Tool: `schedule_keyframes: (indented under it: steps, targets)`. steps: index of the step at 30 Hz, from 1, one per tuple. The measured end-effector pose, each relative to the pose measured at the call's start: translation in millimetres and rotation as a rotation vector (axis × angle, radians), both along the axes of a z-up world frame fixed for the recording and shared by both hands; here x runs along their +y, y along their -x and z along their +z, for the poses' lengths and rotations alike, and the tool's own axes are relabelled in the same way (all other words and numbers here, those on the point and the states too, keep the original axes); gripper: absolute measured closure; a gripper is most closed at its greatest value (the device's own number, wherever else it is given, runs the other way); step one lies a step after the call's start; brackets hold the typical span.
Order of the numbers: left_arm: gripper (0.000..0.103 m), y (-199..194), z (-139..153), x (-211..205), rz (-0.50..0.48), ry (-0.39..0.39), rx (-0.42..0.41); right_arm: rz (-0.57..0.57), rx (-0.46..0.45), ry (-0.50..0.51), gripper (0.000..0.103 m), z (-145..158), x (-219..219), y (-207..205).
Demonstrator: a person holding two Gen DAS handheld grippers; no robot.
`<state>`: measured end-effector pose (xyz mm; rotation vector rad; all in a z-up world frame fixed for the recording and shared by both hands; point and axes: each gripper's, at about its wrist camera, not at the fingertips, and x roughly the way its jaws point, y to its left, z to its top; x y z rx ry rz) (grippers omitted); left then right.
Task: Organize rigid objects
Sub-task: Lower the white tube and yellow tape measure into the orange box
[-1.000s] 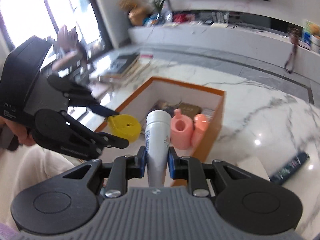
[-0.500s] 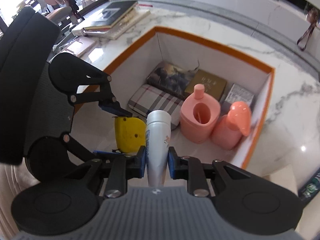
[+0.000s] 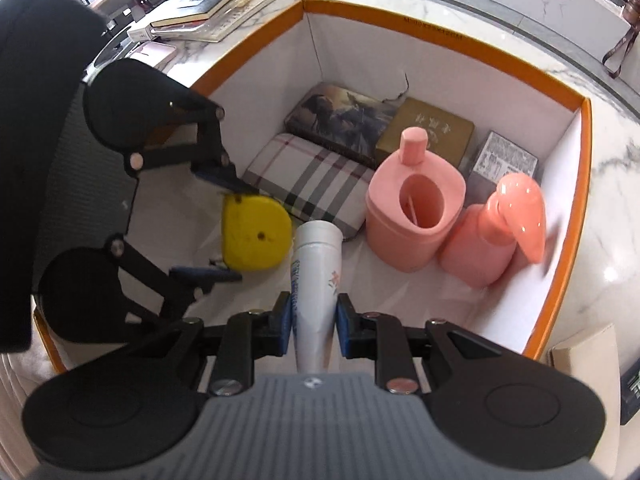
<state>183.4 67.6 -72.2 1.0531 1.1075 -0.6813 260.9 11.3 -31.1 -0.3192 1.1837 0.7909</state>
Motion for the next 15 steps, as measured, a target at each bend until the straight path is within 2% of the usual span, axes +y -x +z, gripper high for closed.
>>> schedule_keyframes:
  steps: [4, 7, 13, 15]
  targets:
    - [0.035, 7.2, -1.5, 4.4, 0.016, -0.034, -0.027, 0.063, -0.016, 0.03, 0.08, -3.7, 4.8, 3.1]
    - [0.035, 14.4, 0.9, 7.2, 0.008, -0.026, -0.042, 0.165, -0.08, 0.076, 0.08, -3.0, 10.2, 9.5]
    - [0.034, 20.1, 17.9, 18.3, 0.045, 0.077, -0.024, 0.456, -0.224, 0.156, 0.08, -3.6, 25.7, 20.9]
    - [0.034, 23.6, 20.4, 21.9, 0.044, 0.084, -0.022, 0.548, -0.281, 0.205, 0.08, -7.2, 31.2, 26.1]
